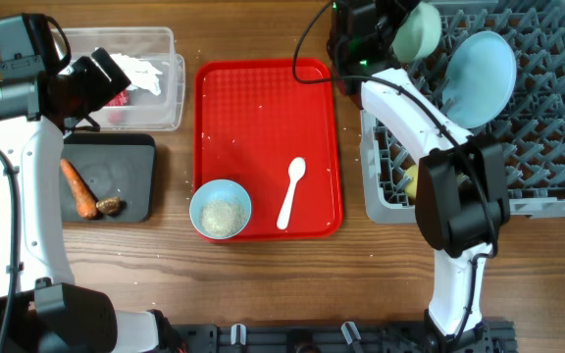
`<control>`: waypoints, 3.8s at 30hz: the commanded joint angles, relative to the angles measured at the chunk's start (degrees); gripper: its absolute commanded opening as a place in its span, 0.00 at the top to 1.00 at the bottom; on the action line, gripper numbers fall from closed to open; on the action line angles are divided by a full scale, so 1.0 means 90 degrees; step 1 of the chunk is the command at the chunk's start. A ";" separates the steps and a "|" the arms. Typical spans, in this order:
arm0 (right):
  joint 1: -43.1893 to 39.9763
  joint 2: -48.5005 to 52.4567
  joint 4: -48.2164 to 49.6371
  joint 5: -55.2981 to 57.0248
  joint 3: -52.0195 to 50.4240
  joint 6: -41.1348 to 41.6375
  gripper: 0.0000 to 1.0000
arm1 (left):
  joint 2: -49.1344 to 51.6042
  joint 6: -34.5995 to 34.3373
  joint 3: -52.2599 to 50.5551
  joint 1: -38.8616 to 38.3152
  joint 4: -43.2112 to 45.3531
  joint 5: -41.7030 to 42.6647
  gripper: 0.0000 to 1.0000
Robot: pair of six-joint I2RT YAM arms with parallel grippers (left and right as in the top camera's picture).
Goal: Sort waste into correct bins and load items into the dishwasher rack
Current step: 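Settle the green bowl upright between the rack tines with the right gripper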
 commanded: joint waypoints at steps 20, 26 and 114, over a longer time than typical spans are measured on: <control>0.0379 -0.0593 -0.2480 -0.1076 0.0019 0.4121 0.00 | 0.0024 -0.0041 -0.0019 0.0019 -0.0102 -0.0017 0.00; 0.0517 -0.1977 -0.3019 -0.2084 0.0019 0.4988 0.03 | 0.0024 -0.0041 -0.0019 0.0019 -0.0102 -0.0017 0.00; -0.2217 -0.1656 -0.5345 -0.5370 0.0440 1.0358 0.96 | 0.0024 -0.0063 -0.0019 0.0015 -0.0503 -0.0017 0.00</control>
